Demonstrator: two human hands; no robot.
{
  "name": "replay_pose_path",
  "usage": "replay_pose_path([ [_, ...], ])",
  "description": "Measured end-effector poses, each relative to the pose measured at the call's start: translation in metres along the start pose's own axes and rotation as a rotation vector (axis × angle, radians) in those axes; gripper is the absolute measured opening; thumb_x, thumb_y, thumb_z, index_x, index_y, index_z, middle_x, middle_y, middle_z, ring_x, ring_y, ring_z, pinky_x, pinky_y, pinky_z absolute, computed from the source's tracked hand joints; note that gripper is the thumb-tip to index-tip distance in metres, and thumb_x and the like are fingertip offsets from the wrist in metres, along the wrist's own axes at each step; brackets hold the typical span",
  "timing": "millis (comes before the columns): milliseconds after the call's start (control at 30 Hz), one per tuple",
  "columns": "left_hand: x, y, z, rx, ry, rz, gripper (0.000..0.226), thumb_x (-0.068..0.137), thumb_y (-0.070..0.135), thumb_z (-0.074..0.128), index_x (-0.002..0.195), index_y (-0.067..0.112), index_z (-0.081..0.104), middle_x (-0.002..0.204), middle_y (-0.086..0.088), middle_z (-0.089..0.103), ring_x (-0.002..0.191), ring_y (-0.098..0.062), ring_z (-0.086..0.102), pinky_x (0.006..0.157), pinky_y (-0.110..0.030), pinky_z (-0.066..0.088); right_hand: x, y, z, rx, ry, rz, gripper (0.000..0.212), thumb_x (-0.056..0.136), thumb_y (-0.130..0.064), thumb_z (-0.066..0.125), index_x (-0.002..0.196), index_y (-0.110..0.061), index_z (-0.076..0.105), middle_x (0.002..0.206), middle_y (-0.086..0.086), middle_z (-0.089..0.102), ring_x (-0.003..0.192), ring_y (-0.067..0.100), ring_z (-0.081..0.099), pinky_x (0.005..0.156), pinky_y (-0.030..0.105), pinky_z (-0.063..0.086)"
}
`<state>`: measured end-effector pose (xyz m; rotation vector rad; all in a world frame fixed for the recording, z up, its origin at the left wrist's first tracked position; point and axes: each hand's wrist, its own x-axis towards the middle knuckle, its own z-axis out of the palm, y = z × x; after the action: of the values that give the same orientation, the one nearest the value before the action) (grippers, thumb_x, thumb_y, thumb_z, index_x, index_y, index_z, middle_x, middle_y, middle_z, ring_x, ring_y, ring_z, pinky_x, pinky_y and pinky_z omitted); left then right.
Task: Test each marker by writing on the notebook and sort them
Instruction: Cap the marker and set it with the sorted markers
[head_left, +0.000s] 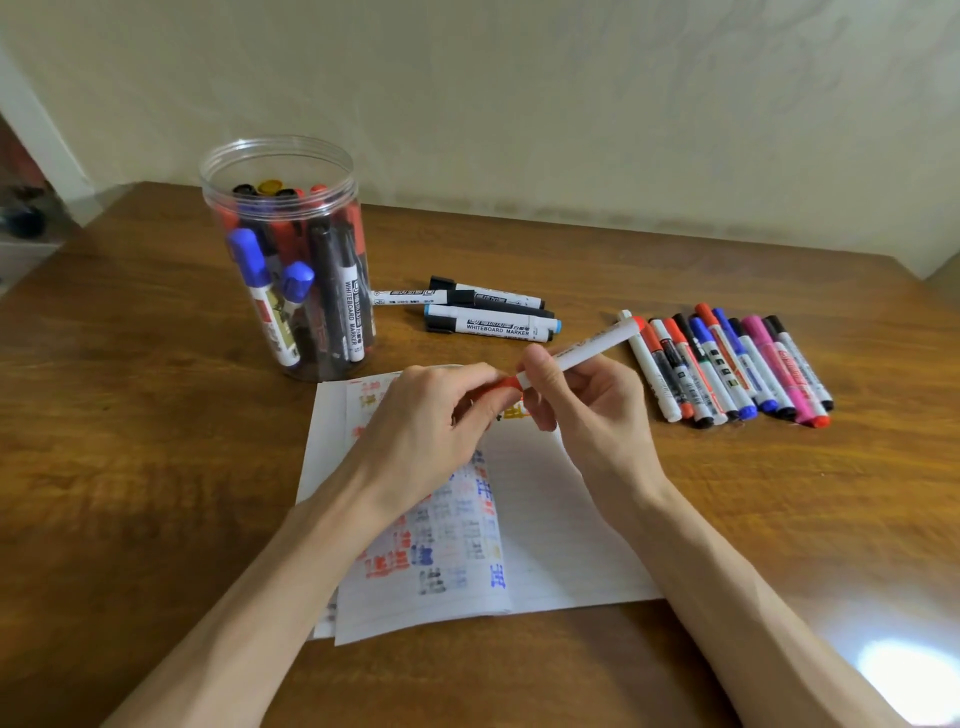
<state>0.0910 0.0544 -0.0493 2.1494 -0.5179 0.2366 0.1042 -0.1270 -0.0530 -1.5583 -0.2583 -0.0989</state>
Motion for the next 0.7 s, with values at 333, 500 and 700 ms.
replay_pose_path([
  [333, 0.001, 0.013, -0.004, -0.221, -0.107, -0.06, 0.023, 0.104, 0.033, 0.057, 0.089, 0.04, 0.073, 0.067, 0.0, 0.062, 0.06, -0.017, 0.056, 0.053, -0.036, 0.047, -0.002, -0.005, -0.003, -0.018, -0.032, -0.058, 0.028, 0.102, -0.025, 0.065, 0.089, 0.0, 0.072, 0.071, 0.008, 0.066, 0.064, 0.018, 0.055, 0.059, 0.028, 0.044],
  [500, 0.0, -0.01, -0.032, -0.201, -0.002, -0.193, 0.025, 0.103, 0.035, 0.055, 0.087, 0.027, 0.073, 0.056, 0.007, 0.053, 0.049, -0.004, 0.047, 0.05, -0.016, 0.04, 0.02, -0.013, -0.051, 0.064, 0.262, 0.007, 0.034, 0.106, -0.028, 0.063, 0.073, -0.018, 0.07, 0.068, 0.0, 0.057, 0.063, 0.011, 0.045, 0.06, 0.033, 0.032],
  [700, -0.002, -0.007, -0.011, 0.035, -0.092, -0.19, 0.021, 0.102, 0.04, 0.055, 0.108, 0.029, 0.071, 0.089, 0.026, 0.066, 0.084, 0.008, 0.064, 0.064, -0.013, 0.05, 0.015, 0.0, -0.042, -0.137, 0.267, 0.028, 0.028, 0.101, -0.035, 0.069, 0.085, -0.013, 0.076, 0.066, -0.001, 0.065, 0.06, 0.01, 0.053, 0.056, 0.025, 0.044],
])
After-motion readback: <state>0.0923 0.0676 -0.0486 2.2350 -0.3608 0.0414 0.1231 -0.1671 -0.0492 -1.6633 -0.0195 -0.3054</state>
